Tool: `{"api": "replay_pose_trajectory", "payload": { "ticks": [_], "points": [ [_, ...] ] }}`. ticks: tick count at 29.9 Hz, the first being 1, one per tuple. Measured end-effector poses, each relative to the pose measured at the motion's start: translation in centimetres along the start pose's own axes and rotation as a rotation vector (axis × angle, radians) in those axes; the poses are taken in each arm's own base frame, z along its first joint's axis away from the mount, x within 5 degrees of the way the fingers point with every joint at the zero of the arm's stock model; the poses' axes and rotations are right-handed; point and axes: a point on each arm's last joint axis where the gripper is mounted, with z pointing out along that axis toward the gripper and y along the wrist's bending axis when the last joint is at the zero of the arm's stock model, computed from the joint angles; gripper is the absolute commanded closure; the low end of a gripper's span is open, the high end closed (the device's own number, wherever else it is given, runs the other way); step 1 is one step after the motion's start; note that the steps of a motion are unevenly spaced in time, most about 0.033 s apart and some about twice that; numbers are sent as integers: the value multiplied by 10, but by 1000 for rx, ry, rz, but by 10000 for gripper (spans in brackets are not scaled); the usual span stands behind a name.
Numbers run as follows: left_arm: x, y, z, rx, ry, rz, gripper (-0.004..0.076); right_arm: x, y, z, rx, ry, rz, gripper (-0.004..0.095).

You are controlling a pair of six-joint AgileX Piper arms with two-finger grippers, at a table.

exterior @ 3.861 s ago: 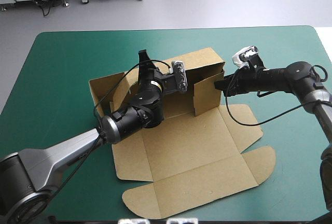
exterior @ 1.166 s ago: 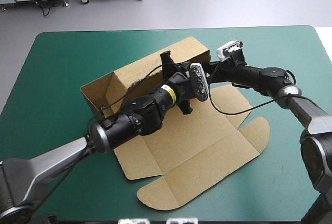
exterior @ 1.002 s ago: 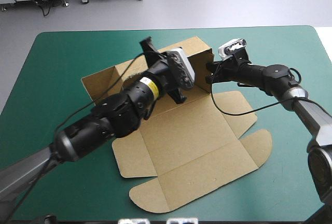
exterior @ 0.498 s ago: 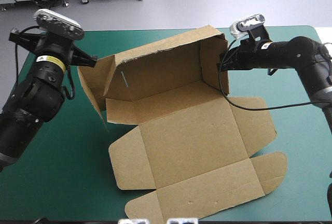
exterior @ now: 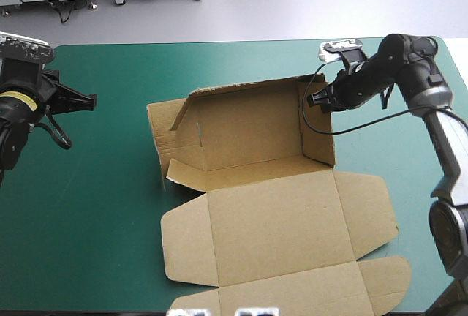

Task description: Fold the box

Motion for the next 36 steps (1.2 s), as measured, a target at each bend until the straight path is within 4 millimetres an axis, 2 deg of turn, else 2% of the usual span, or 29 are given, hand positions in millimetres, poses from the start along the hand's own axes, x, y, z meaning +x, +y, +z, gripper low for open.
{"api": "replay_pose_trajectory", "payload": {
  "ticks": [2,9,22,25,31,36],
  "points": [
    [1,0,-8,27,-5,-10,726,-5,-7,20,-12,17,23,911],
    [8,-1,-21,56,61,-15,726,-18,-17,48,-20,-31,56,911],
    [10,-10,-22,165,76,-32,726,-26,-27,68,7,-98,41,898],
    [9,-12,-22,183,73,-33,726,-28,-29,73,11,-107,32,821],
    [10,-12,-22,188,79,-24,726,-24,-33,84,25,-68,-7,523],
    [10,-12,-22,188,79,-24,726,-22,-36,90,35,-48,-18,500]
  ]
}}
